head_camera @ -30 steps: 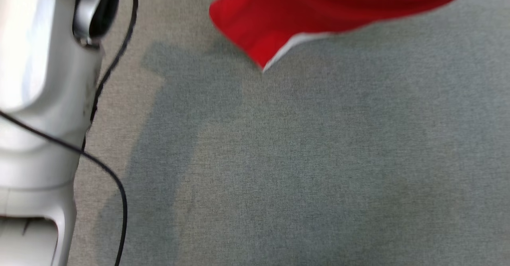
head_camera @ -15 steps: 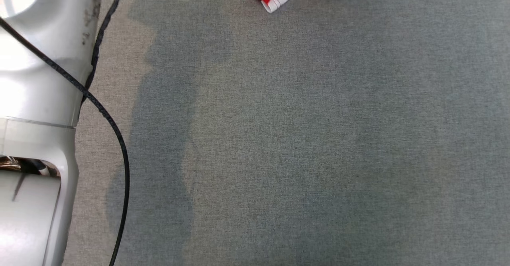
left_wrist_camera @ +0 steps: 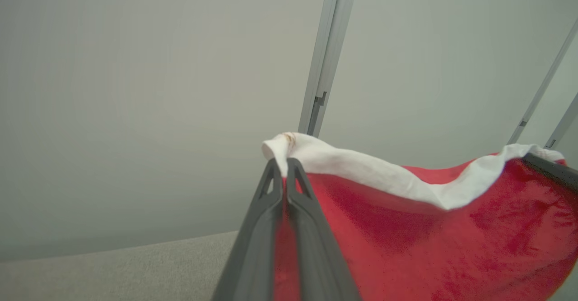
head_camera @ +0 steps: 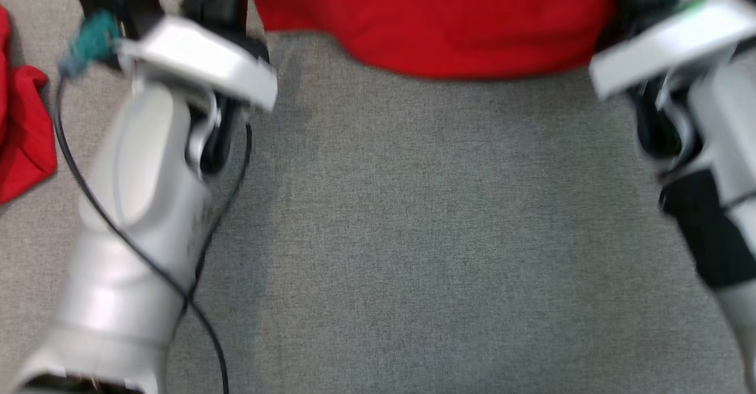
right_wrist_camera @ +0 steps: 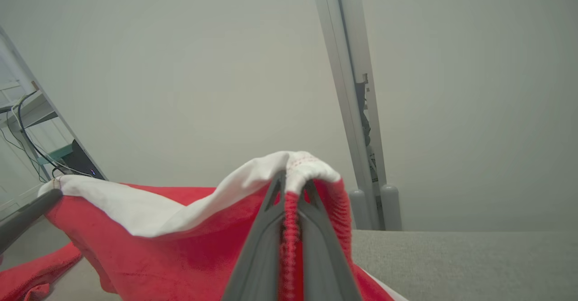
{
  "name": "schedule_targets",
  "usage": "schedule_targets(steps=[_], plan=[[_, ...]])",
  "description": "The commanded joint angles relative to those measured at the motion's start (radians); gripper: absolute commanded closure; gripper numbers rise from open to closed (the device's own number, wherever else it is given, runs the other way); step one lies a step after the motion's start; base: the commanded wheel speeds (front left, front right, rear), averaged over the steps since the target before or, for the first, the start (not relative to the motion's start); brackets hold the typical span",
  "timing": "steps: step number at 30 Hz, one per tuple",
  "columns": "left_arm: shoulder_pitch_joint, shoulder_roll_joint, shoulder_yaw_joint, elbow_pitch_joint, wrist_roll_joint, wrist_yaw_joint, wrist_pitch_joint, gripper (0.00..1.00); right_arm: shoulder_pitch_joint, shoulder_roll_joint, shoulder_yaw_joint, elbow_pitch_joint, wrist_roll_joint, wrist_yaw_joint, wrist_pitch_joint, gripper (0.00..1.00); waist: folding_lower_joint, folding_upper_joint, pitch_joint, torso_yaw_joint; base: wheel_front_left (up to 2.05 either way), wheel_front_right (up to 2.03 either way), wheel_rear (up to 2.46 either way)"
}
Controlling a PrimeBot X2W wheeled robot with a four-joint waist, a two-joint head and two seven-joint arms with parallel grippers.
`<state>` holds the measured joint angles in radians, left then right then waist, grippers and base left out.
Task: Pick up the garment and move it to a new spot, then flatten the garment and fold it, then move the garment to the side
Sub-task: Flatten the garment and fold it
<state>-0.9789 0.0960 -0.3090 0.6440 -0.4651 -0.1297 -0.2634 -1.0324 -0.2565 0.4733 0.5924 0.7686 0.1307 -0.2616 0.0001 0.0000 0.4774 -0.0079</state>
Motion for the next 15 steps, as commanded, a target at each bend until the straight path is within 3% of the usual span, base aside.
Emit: schedule_targets(steps=[1, 15], plan=[[0.074, 0.007, 0.014, -0.046, 0.014, -0.001, -0.002, 1.00, 0.079, -0.003, -0.006, -0.038, -0.017, 0.000, -0.003, 1.00, -0.0001, 0.0000, -0.024, -0.006, 0.00, 0.00, 0.00], [0.693, -0.012, 0.093, -0.486, 0.108, -0.002, -0.002, 1.00, 0.664, -0.018, -0.054, -0.369, -0.118, 0.000, -0.004, 1.00, -0.0001, 0.0000, -0.174, -0.010, 0.00, 0.00, 0.00]])
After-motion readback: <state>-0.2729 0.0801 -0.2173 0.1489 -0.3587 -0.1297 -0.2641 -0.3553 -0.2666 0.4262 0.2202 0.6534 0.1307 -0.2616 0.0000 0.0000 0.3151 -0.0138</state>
